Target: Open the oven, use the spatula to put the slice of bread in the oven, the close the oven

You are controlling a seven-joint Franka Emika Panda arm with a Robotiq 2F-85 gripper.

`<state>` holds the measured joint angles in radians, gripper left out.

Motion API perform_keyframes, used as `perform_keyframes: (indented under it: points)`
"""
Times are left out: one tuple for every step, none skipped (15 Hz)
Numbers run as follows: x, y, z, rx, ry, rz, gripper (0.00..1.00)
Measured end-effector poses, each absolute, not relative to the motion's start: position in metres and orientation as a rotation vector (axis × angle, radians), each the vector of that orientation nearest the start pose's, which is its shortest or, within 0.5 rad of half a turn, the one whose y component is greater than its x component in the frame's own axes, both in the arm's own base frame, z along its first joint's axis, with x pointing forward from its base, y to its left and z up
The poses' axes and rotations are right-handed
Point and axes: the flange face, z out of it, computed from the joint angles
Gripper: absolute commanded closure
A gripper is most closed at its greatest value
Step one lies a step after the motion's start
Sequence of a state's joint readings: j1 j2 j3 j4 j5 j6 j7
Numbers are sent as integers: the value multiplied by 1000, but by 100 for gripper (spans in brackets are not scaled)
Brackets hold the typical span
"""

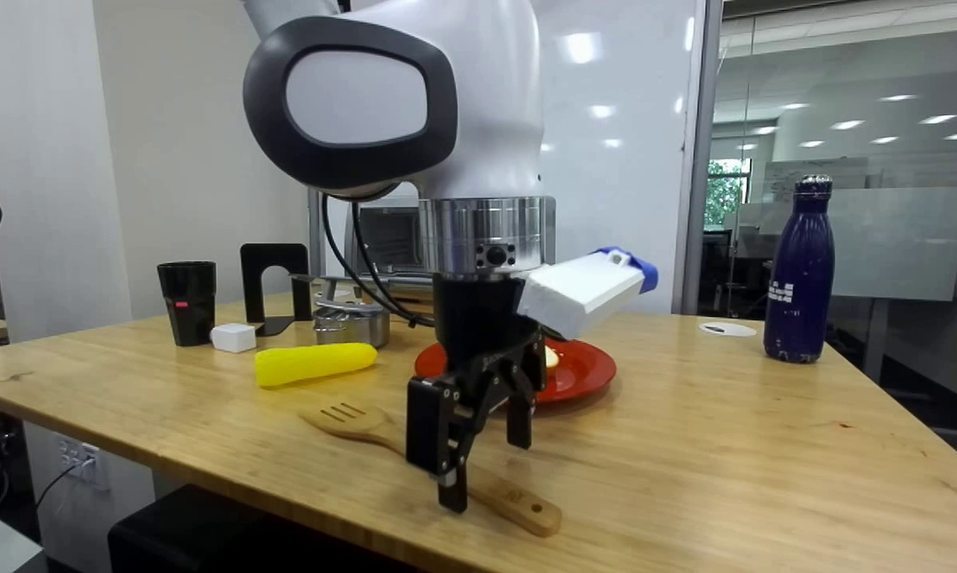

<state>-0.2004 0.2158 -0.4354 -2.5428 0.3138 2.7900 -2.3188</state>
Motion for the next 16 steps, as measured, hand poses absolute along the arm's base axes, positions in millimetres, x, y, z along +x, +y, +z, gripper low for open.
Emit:
perform_keyframes:
  points:
    - [358, -290, 204, -2448, -2063, -48, 0]
    - [359, -289, 205, -2453, -2059, -46, 0]
    - [361, -287, 205, -2457, -2054, -41, 0]
    - [362, -285, 205, -2462, -2049, -34, 0]
    - [362, -283, 205, -2464, -2047, -17, 0]
    - [363, -280, 205, -2469, -2039, 4, 0]
    - [363, -278, 205, -2476, -2030, 22, 0]
    - [362, -275, 205, -2485, -2017, 36, 0]
    - [361, -272, 206, -2493, -2004, 48, 0]
    - [358, -269, 205, -2501, -1991, 57, 0]
    - [356, -265, 206, -2508, -1979, 65, 0]
    - [353, -262, 206, -2512, -1970, 72, 0]
    - [349, -259, 207, -2517, -1962, 75, 0]
    - [346, -257, 208, -2521, -1954, 76, 0]
    - [343, -255, 209, -2526, -1950, 75, 0]
    - [340, -254, 211, -2529, -1946, 75, 0]
